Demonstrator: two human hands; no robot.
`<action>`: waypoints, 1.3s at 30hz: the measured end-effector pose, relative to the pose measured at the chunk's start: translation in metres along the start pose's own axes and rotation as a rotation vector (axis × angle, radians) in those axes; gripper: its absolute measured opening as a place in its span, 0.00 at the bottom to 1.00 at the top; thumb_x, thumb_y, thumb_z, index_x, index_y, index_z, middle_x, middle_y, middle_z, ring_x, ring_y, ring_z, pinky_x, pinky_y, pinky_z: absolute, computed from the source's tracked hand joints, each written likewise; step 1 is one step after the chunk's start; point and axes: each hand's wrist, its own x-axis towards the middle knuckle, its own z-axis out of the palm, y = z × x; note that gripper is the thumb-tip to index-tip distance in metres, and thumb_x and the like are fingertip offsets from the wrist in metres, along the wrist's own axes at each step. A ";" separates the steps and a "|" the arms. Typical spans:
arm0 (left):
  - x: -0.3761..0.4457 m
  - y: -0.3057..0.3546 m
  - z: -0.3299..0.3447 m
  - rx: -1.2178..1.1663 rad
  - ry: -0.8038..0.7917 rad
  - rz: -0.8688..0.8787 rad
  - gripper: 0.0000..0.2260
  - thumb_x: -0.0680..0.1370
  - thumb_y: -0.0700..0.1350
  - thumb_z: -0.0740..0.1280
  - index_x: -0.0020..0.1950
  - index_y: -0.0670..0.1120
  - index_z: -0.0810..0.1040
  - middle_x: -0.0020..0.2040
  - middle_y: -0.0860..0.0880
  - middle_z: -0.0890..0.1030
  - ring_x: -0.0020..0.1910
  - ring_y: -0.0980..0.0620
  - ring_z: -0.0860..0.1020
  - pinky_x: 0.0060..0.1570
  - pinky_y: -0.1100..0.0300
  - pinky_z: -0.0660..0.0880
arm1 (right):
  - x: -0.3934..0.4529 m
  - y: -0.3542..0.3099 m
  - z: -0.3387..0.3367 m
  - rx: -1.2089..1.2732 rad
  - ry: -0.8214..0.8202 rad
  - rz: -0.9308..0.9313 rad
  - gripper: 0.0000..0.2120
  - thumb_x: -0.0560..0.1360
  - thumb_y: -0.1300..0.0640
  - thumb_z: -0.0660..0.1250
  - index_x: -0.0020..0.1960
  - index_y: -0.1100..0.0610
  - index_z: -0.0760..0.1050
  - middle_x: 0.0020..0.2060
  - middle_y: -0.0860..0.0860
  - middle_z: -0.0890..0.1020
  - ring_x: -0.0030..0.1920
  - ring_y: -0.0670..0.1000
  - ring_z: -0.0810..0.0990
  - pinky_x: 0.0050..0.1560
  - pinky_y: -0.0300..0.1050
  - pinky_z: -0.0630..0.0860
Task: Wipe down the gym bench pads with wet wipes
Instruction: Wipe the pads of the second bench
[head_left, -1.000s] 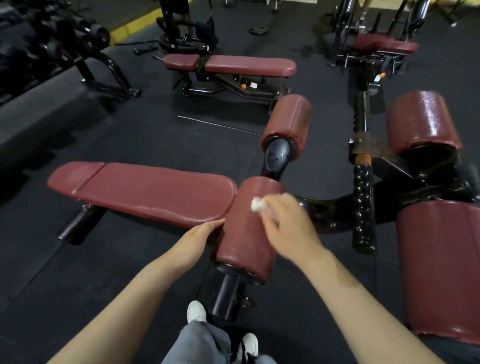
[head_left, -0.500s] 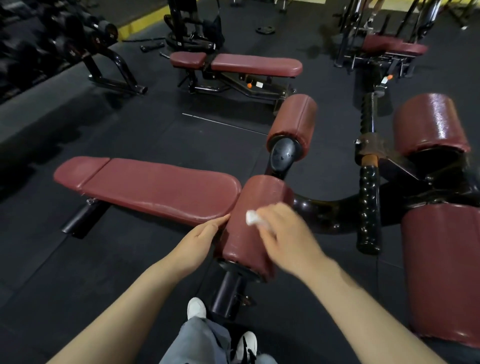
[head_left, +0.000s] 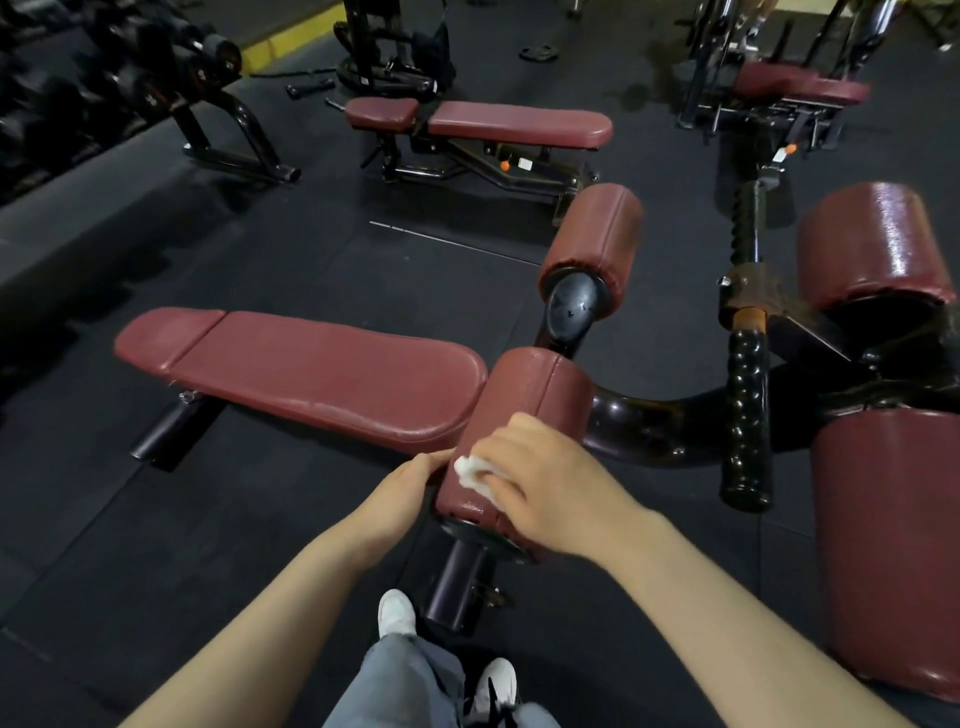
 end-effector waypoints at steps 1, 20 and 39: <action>0.000 0.000 -0.001 -0.012 -0.003 -0.004 0.20 0.76 0.57 0.50 0.55 0.73 0.79 0.58 0.67 0.81 0.58 0.69 0.77 0.59 0.67 0.70 | 0.003 0.005 -0.005 -0.020 0.019 0.019 0.06 0.75 0.59 0.63 0.44 0.57 0.79 0.38 0.50 0.80 0.39 0.54 0.74 0.43 0.44 0.71; -0.013 -0.003 -0.004 0.034 0.057 0.046 0.20 0.85 0.49 0.48 0.70 0.63 0.72 0.65 0.70 0.74 0.65 0.72 0.69 0.63 0.69 0.63 | -0.010 -0.001 0.015 -0.054 0.231 0.424 0.05 0.78 0.62 0.65 0.51 0.54 0.78 0.43 0.48 0.81 0.43 0.50 0.73 0.45 0.44 0.71; 0.003 0.001 -0.075 0.150 -0.091 0.129 0.18 0.83 0.43 0.60 0.66 0.64 0.73 0.64 0.70 0.74 0.64 0.74 0.68 0.68 0.67 0.63 | 0.018 -0.063 0.035 0.023 0.284 0.516 0.02 0.78 0.52 0.66 0.46 0.46 0.74 0.34 0.35 0.71 0.40 0.43 0.71 0.40 0.32 0.68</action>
